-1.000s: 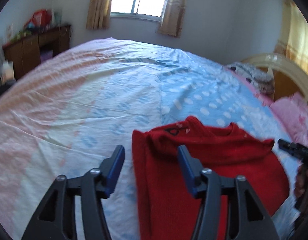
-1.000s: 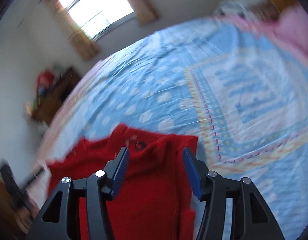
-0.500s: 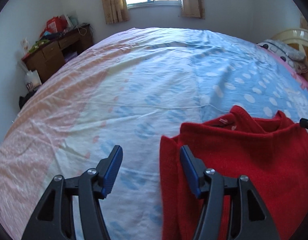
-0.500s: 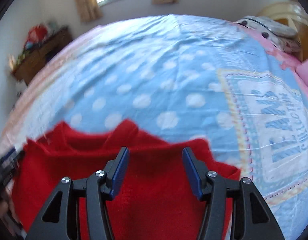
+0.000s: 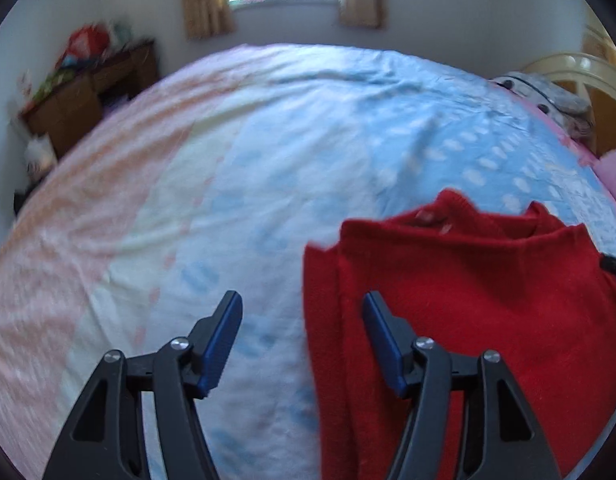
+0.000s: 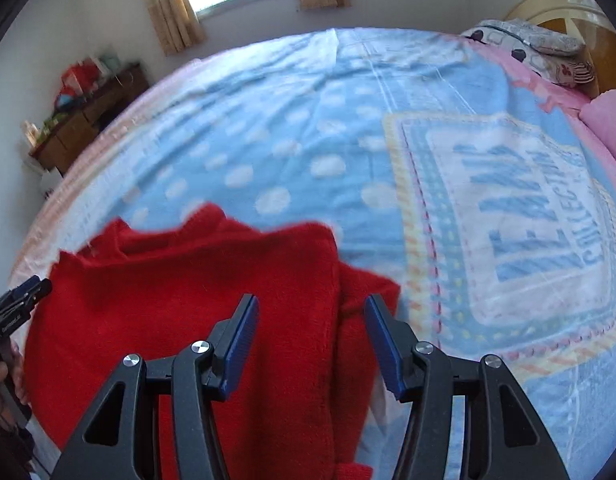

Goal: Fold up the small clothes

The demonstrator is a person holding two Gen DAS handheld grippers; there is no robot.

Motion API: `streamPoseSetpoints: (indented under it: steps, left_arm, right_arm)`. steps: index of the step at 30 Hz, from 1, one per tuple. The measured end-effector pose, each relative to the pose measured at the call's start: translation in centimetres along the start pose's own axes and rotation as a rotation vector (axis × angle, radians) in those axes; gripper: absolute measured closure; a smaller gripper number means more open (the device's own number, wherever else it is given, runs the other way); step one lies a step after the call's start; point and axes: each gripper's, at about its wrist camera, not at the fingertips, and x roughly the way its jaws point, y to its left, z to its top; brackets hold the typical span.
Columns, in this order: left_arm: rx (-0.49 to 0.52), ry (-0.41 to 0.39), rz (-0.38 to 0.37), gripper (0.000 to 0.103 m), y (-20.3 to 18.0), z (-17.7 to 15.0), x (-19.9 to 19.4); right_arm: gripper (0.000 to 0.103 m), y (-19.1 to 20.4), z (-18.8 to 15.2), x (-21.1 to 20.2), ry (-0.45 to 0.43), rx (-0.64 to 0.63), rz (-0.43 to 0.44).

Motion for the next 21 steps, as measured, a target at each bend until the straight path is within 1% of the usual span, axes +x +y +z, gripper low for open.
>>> streamPoseSetpoints:
  steps: [1, 2, 4, 5, 7, 9, 10, 11, 13, 14, 16, 18, 21]
  left_arm:
    - [-0.03, -0.008, -0.02, 0.038, 0.4, -0.3, -0.5]
    - [-0.05, -0.024, -0.031, 0.038, 0.8, -0.7, -1.3]
    - [-0.055, -0.06, -0.022, 0.038, 1.0, -1.6, -3.2]
    - [-0.054, -0.077, -0.026, 0.037, 0.9, -2.1, -4.0]
    - [-0.035, -0.089, -0.039, 0.037, 0.7, -3.2, -5.3]
    - [0.002, -0.086, -0.04, 0.037, 0.0, -4.5, -6.0]
    - [0.027, -0.079, -0.039, 0.036, -0.5, -5.1, -6.0]
    - [0.061, -0.066, -0.029, 0.031, -1.1, -5.8, -5.8]
    - [0.104, -0.061, 0.005, 0.029, -1.8, -6.9, -5.3]
    - [0.116, -0.061, 0.015, 0.029, -2.0, -7.3, -5.2]
    - [0.104, -0.067, 0.011, 0.028, -1.7, -7.7, -5.4]
    - [0.09, -0.072, 0.021, 0.023, -1.5, -7.7, -5.3]
    - [0.062, -0.067, 0.017, 0.022, -0.9, -7.9, -5.6]
  right_arm:
    - [0.047, 0.1, -0.6, -0.7, -0.014, -0.004, -0.018]
    - [0.047, 0.2, -1.2, -1.6, -0.031, -0.004, -0.013]
    - [0.047, 1.0, -2.9, -4.0, -0.085, -0.02, 0.049]
    - [0.047, 1.5, -4.0, -5.4, -0.123, -0.041, 0.065]
    - [0.047, 2.4, -5.8, -7.1, -0.156, -0.085, 0.086]
    - [0.049, 2.7, -7.6, -7.7, -0.141, -0.106, 0.096]
    - [0.061, 2.6, -8.4, -7.7, -0.127, -0.1, 0.091]
    - [0.07, 2.3, -9.1, -7.5, -0.11, -0.098, 0.086]
    - [0.071, 1.7, -10.3, -6.8, -0.072, -0.1, 0.067]
    - [0.071, 1.4, -10.8, -6.8, -0.078, -0.103, 0.065]
    - [0.071, 1.6, -11.3, -7.0, -0.07, -0.125, 0.051]
    - [0.071, 2.2, -11.4, -7.2, -0.042, -0.151, 0.017]
    - [0.071, 2.7, -11.5, -7.2, -0.042, -0.181, -0.022]
